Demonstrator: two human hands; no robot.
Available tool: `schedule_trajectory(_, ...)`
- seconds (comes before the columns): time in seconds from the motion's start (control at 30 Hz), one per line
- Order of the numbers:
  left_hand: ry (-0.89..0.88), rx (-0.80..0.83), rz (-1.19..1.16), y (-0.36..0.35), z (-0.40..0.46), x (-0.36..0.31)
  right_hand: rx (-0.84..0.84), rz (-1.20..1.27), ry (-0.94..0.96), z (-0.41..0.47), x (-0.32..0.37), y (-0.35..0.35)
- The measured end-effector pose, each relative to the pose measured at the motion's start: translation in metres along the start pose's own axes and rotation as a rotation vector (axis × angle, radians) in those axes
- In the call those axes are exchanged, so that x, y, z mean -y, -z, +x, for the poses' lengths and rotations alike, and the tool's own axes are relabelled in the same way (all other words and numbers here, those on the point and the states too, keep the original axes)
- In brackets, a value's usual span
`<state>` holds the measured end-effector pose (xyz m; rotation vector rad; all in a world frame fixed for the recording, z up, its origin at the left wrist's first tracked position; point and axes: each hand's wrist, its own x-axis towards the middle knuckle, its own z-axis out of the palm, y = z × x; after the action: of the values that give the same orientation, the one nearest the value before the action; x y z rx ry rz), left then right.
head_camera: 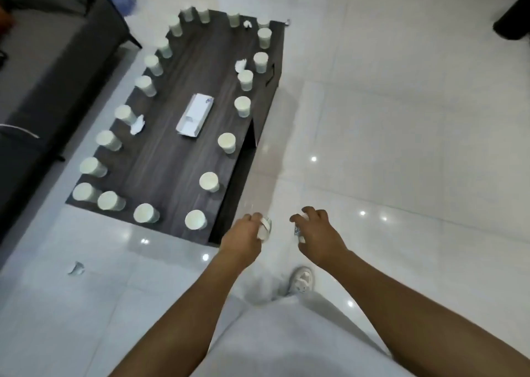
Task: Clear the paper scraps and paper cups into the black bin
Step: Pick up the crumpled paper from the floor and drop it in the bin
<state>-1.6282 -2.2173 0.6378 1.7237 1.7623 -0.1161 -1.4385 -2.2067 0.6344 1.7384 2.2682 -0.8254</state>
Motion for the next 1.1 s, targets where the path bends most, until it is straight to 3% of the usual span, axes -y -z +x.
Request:
schedule_trajectory(0.5, -0.517, 0.181, 0.277, -0.003, 0.216, -0.322, -0.201, 0.254, -0.533, 0.002, -0.288, 0.127)
schedule_trajectory(0.77, -0.655, 0.203, 0.333, 0.029, 0.375, -0.485, -0.29, 0.307, -0.676, 0.086, -0.442, 0.234)
schedule_trajectory(1.1, -0.718, 0.224, 0.403, 0.071, 0.531, -0.66, -0.304, 0.361, -0.697, 0.175, -0.6, 0.35)
